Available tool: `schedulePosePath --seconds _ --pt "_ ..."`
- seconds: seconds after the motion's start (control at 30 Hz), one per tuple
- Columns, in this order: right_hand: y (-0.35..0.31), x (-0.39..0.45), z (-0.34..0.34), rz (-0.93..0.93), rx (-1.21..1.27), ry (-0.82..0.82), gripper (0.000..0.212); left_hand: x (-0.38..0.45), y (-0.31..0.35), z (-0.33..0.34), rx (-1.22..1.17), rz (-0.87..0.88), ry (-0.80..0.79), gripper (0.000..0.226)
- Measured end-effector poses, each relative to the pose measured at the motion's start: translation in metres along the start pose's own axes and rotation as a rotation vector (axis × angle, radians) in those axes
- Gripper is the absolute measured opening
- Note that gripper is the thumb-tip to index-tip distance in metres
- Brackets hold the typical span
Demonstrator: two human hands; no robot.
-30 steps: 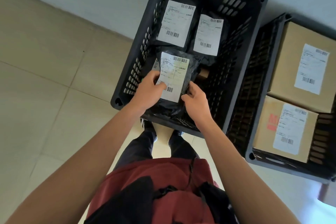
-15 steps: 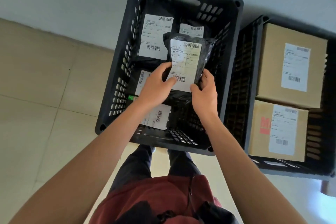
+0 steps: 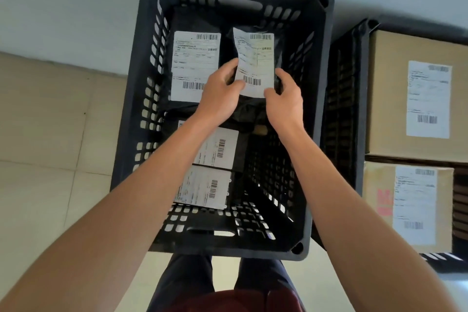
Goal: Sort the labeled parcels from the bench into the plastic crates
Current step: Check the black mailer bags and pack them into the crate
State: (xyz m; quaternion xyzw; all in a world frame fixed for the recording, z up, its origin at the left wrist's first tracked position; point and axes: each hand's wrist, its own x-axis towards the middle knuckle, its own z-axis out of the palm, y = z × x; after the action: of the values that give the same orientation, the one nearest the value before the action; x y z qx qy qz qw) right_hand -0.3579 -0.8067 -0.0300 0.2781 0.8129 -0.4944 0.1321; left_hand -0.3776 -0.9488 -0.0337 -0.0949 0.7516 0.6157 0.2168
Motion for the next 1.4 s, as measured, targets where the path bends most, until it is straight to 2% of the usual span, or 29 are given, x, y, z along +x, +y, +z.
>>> schedulePosePath --seconds 0.2,0.37,0.53,0.6,0.77,1.0,1.4 --pt "0.002 0.014 0.003 -0.071 -0.024 -0.05 0.055 0.017 0.001 0.008 -0.043 -0.031 -0.02 0.048" --pt "0.009 0.031 0.005 -0.022 -0.07 -0.1 0.062 0.026 -0.001 0.008 -0.018 -0.059 -0.057 0.046" --pt "0.015 0.018 0.001 -0.05 -0.04 -0.071 0.058 0.012 -0.003 0.01 0.08 -0.093 0.008 0.07" --pt "0.015 0.002 -0.003 -0.073 -0.026 -0.046 0.055 -0.002 -0.002 0.006 0.075 -0.093 0.018 0.07" --pt "0.021 -0.045 -0.023 -0.088 -0.021 0.005 0.045 -0.047 0.002 -0.004 0.124 -0.002 0.012 0.062" --pt "0.031 -0.117 -0.042 -0.081 0.006 0.057 0.044 -0.096 0.001 -0.018 0.21 0.092 -0.066 0.056" --pt "0.063 -0.219 -0.104 -0.173 0.007 0.345 0.041 -0.154 0.056 0.019 0.436 0.388 -0.288 0.053"
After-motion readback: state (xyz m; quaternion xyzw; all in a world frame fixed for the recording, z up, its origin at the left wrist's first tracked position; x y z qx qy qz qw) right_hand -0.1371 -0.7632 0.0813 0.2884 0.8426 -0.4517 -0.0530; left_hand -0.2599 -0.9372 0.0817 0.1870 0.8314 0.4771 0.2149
